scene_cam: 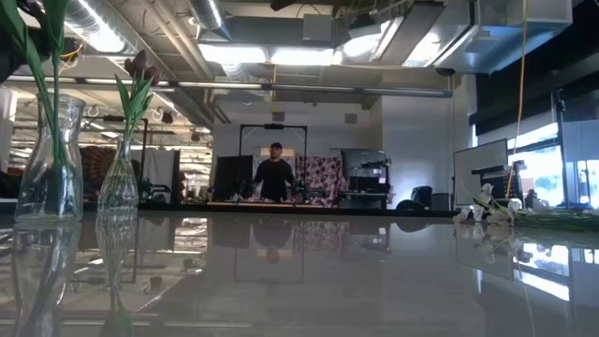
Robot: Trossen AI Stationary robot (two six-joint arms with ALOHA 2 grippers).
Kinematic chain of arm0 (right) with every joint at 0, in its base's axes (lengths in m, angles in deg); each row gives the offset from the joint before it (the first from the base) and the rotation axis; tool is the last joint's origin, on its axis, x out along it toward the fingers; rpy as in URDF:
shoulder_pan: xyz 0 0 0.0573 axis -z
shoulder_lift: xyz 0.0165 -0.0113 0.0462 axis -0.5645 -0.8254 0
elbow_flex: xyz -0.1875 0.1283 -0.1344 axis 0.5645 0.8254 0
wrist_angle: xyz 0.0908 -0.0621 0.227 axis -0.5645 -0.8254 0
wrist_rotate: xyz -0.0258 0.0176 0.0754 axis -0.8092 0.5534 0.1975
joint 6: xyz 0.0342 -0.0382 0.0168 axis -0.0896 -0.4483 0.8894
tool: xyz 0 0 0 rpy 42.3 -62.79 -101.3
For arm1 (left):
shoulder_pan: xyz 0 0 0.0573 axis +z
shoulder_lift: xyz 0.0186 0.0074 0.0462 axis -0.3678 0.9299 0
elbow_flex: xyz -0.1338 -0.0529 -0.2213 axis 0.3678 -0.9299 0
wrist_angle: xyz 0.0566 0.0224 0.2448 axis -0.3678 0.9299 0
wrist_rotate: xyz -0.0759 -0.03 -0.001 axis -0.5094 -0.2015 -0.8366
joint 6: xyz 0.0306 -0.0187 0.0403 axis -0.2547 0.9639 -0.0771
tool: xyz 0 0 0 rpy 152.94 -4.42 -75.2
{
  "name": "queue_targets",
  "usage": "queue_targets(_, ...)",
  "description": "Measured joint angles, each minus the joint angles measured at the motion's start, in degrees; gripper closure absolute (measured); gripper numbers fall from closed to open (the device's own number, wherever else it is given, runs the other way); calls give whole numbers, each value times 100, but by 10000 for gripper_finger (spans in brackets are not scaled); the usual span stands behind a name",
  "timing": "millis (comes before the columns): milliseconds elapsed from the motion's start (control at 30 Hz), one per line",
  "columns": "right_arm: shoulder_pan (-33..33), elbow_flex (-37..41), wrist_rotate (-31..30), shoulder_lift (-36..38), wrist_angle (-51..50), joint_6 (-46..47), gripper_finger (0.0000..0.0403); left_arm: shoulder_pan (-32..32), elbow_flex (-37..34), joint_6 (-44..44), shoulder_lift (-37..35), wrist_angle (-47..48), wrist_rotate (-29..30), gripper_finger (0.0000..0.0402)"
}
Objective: Sort flowers into vase by color
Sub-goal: Put the top white flowers into the purple vase
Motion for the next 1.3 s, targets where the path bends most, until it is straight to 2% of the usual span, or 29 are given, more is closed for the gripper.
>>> queue_targets(200, 1, 0, 0, 0, -57, 0, 189, -283, -27, 112, -9, 2, 566, 391)
queue_targets(567, 1, 0, 0, 0, -62, 2, 189, -770, -755, 977, -375, -22, 912, 396)
queue_targets(700, 2, 0, 0, 0, -59, 2, 189, -840, -841, 1066, -447, -24, 988, 389)
queue_targets(867, 0, 0, -5, 0, -55, -2, 189, -840, -852, 1474, -547, 25, 922, 356)
queue_targets(1100, 31, 0, -129, 0, -50, -5, 189, -844, -684, 2045, -608, 54, 320, 301)
queue_targets(1300, 203, -2, 9, 11, 54, 5, 189, -844, -260, 2389, -612, 45, 11, 288)
